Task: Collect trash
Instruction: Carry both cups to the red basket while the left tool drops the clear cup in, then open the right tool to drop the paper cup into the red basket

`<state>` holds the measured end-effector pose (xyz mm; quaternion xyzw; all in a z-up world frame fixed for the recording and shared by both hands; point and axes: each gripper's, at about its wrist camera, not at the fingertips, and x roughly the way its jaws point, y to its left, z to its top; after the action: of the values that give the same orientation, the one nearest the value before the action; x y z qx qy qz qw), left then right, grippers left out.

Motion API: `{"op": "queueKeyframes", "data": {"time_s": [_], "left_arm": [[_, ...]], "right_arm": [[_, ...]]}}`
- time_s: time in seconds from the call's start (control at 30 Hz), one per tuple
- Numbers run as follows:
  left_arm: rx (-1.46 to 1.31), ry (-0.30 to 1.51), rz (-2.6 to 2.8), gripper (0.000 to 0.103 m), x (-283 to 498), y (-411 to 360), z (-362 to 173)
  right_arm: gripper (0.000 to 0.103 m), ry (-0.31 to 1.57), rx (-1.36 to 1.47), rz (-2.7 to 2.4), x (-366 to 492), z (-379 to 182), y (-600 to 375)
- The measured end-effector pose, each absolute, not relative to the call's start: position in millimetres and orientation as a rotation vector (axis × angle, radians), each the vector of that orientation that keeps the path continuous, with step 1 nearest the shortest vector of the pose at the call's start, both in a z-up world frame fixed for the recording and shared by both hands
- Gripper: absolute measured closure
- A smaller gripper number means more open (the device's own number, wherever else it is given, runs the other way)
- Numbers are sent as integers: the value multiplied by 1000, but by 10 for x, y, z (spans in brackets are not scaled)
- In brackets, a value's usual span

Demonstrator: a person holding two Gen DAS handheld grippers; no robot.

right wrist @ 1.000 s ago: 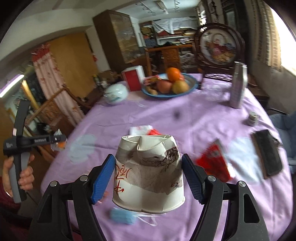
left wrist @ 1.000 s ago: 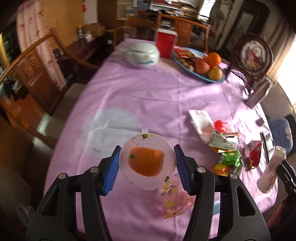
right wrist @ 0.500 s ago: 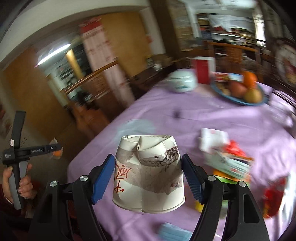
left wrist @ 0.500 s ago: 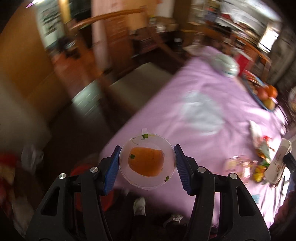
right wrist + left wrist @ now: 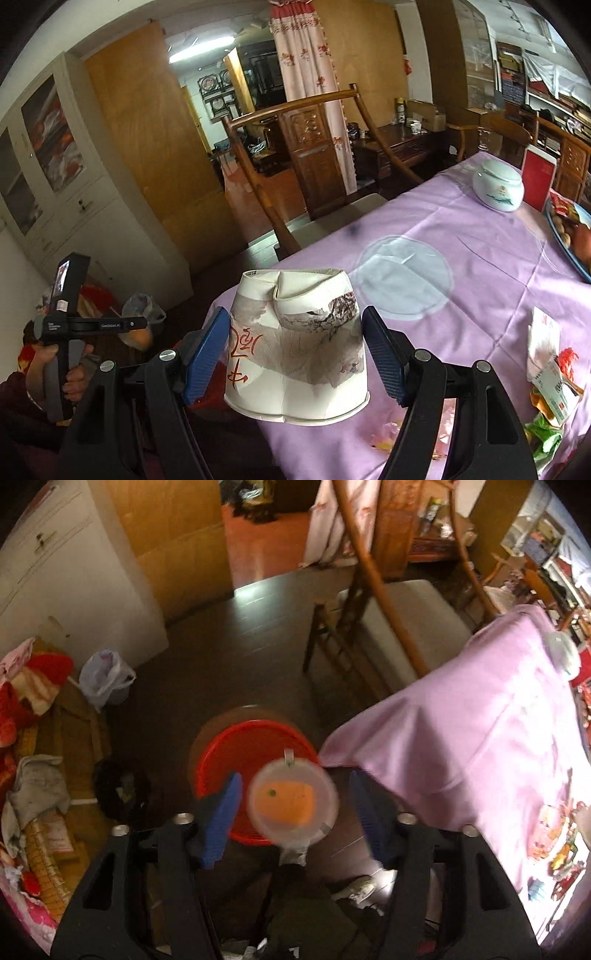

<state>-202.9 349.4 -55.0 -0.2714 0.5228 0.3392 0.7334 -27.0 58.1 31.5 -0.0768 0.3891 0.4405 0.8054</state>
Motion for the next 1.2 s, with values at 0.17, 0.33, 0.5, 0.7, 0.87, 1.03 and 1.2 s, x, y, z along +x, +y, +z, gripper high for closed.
{"op": "queueKeyframes", "data": {"time_s": [0.17,0.33,0.5,0.7,0.87,1.03,1.2], "left_arm": [[-608,1130,763,25,-2183,3697,-490],[-637,1103,812,22,-2425,3860,-422],[-676,1088,888,20,-2809,3993,-400],[-739,1077,988,20,-3440,4054,-424],[-788,1066,1031,19,-3729,4086,-474],[-795,1052,987,19,-3590,4169,-492],[-704,1060,844,19,-3032,4162,-437]], "right_arm": [[30,860,-197,971,-353,292,850],[30,919,-294,1100,-562,168,1353],[30,979,-437,1278,-961,-34,2042],[29,1034,-511,1439,-1421,-232,2780],[24,1052,-482,1462,-1453,-250,3038],[24,999,-460,1387,-1297,-109,2923],[24,975,-404,1250,-1016,-3,2513]]}}
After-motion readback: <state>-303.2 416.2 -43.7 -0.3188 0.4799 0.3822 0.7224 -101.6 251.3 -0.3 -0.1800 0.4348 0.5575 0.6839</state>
